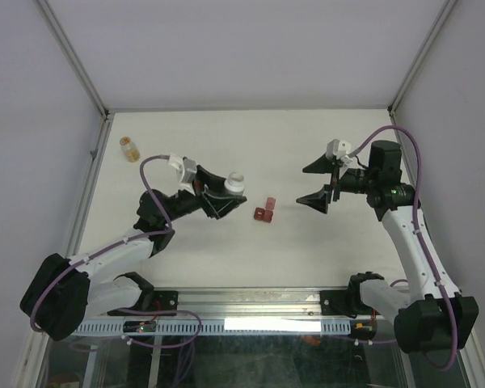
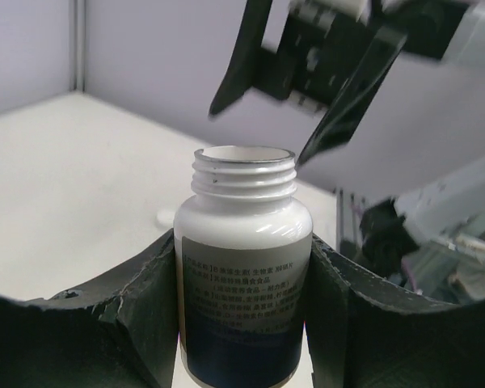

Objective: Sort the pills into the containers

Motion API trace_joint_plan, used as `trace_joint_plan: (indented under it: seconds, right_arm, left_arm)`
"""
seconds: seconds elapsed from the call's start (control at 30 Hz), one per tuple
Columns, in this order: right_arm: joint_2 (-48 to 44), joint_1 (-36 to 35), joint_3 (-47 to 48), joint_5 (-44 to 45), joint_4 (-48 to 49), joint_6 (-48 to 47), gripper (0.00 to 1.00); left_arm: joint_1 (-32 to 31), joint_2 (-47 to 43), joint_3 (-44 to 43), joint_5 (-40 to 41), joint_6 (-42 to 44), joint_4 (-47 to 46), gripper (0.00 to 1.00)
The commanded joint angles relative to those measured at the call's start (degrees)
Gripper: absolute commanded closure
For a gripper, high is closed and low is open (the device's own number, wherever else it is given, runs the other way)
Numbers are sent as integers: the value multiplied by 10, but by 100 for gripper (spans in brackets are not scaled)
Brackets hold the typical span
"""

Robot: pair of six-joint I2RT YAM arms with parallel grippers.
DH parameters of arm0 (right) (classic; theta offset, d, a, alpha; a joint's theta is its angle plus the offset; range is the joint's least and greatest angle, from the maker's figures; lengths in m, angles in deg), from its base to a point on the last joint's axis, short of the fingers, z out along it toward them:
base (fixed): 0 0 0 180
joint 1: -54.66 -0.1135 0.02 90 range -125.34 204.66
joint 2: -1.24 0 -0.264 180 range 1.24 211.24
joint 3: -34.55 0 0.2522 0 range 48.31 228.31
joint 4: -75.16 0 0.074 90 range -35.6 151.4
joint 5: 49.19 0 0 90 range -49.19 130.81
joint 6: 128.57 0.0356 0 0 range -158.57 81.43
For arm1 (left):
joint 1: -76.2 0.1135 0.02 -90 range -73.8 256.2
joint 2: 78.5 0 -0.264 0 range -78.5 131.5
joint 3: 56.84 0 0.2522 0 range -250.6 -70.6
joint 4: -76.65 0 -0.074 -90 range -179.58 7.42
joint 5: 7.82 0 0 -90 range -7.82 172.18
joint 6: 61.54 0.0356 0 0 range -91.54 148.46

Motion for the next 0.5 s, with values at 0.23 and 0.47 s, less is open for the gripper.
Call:
trace_joint_plan:
  seconds: [0.23,0.47]
  right_arm:
    - [-8,40,-26,39,129,182,3]
    - [-13,54,-29,50,128,185,3]
  left_arm:
    - [105,-31,-122,-39,-106,-104,100]
    - [38,-32,-152,10,22,37,100]
